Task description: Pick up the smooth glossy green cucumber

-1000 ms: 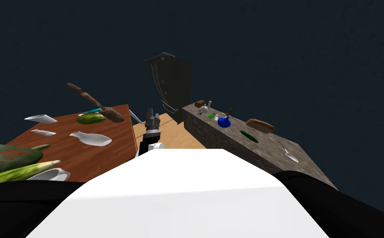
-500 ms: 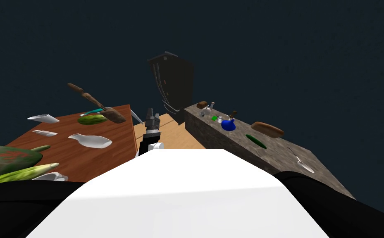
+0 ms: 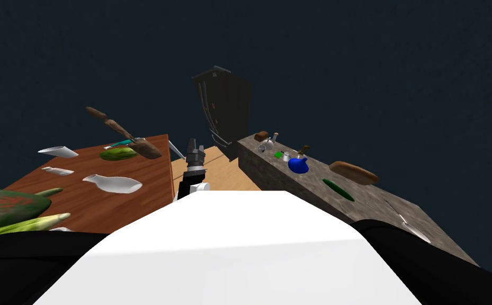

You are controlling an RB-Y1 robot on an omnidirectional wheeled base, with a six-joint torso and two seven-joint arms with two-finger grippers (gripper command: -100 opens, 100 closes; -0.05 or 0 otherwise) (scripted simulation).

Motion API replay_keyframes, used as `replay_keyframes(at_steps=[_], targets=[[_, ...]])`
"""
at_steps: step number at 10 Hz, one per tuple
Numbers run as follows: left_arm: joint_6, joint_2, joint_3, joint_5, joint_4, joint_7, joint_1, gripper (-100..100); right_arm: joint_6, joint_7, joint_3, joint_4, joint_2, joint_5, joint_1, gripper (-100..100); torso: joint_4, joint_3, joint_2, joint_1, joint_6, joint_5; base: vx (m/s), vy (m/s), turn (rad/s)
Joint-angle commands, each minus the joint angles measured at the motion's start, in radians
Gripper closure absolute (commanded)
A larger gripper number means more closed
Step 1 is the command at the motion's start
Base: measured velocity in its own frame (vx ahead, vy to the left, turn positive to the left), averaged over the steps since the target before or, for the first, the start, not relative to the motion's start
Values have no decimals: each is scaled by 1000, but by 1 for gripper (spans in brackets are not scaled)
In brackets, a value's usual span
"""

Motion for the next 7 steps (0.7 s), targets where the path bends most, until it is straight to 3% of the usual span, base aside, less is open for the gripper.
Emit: replay_keyframes(at_steps=[1, 4, 7], targets=[[0, 0, 0, 0, 0, 0, 0, 0, 33, 24, -13, 14, -32, 5, 18, -100, 0, 0, 0, 0, 0, 0, 211, -24, 92], [0, 0, 0, 0, 0, 0, 0, 0, 75, 52, -30, 39, -69, 12, 12, -100, -2, -4, -7, -5, 0, -2, 212, -86, 122], [0, 0, 0, 0, 0, 0, 0, 0, 108, 67, -49, 36, -75, 12, -11, -100, -1, -4, -6, -7, 0, -2, 189, -121, 136]])
